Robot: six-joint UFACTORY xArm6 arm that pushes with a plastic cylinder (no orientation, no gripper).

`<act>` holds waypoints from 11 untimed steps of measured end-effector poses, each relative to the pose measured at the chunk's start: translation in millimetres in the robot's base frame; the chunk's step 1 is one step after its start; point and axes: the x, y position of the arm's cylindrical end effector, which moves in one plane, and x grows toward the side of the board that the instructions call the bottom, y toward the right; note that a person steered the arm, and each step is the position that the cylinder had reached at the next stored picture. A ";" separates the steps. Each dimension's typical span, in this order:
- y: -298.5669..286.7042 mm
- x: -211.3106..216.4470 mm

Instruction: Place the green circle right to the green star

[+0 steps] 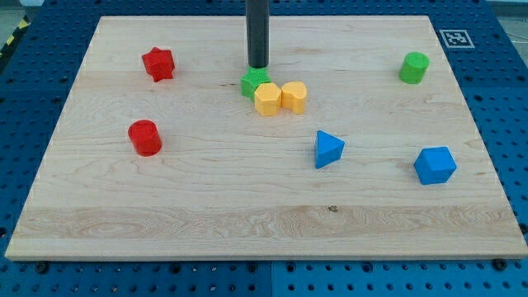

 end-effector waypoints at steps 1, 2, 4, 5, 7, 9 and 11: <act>45.7 -50.4; 137.4 -79.6; 342.2 -62.5; 359.5 -51.8; 327.0 35.7; 146.1 67.5; 243.6 50.7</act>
